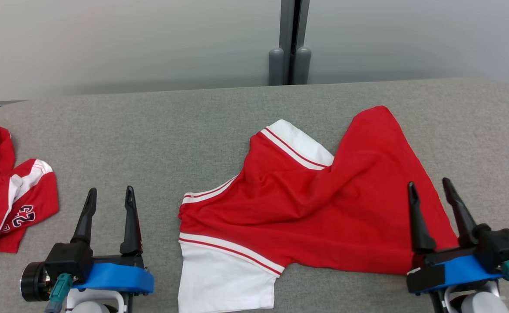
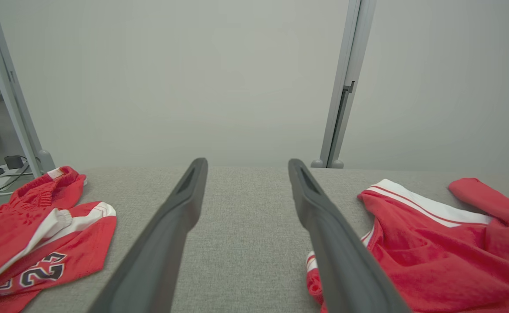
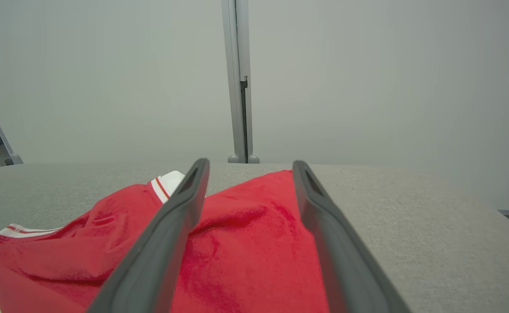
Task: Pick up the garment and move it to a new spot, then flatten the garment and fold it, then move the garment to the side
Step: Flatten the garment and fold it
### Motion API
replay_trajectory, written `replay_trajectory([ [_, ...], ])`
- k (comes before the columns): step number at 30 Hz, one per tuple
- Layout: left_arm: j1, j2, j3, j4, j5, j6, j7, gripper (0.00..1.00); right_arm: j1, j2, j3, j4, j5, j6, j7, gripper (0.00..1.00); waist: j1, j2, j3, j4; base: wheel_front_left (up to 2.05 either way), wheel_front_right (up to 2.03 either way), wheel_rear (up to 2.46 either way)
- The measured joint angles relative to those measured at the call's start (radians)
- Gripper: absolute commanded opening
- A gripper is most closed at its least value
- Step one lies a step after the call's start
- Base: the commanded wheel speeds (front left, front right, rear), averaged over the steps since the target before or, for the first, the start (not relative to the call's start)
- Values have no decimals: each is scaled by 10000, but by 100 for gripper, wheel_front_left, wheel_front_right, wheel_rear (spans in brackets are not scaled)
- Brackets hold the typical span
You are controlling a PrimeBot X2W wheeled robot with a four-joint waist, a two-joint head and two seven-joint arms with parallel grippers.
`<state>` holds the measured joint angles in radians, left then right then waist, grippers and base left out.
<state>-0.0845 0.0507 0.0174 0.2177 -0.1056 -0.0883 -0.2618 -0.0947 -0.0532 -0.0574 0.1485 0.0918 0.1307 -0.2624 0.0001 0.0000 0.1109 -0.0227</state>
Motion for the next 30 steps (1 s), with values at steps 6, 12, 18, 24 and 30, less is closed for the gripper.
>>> replay_trajectory([
  [6, 1, 2, -4, 10, 0, -2, 0, 100, 180, 21, 802, 284, 265, 0, 0, 100, 0, 0, -39, 115, 0, 0, 0],
  [12, 30, 0, -2, 21, 0, 0, 0, 100, 243, 29, 1118, 428, 474, 0, 0, 100, 0, 0, -115, 140, 0, 0, 0],
  [18, 107, 2, -29, 61, 8, -6, 0, 100, 272, 29, 1229, 541, 497, 0, 0, 100, -1, 0, -168, 79, 0, 0, 0],
  [24, -864, 54, -359, 276, 159, -155, 0, 100, 226, 27, 1195, 545, 412, 0, 0, 100, 0, 0, -97, 71, 0, 0, 0],
  [30, -2142, 267, -1055, 1139, 184, -288, 102, 100, 112, 29, 1216, 568, 313, 0, 0, 100, 0, 0, 71, -73, 0, 0, 0],
])
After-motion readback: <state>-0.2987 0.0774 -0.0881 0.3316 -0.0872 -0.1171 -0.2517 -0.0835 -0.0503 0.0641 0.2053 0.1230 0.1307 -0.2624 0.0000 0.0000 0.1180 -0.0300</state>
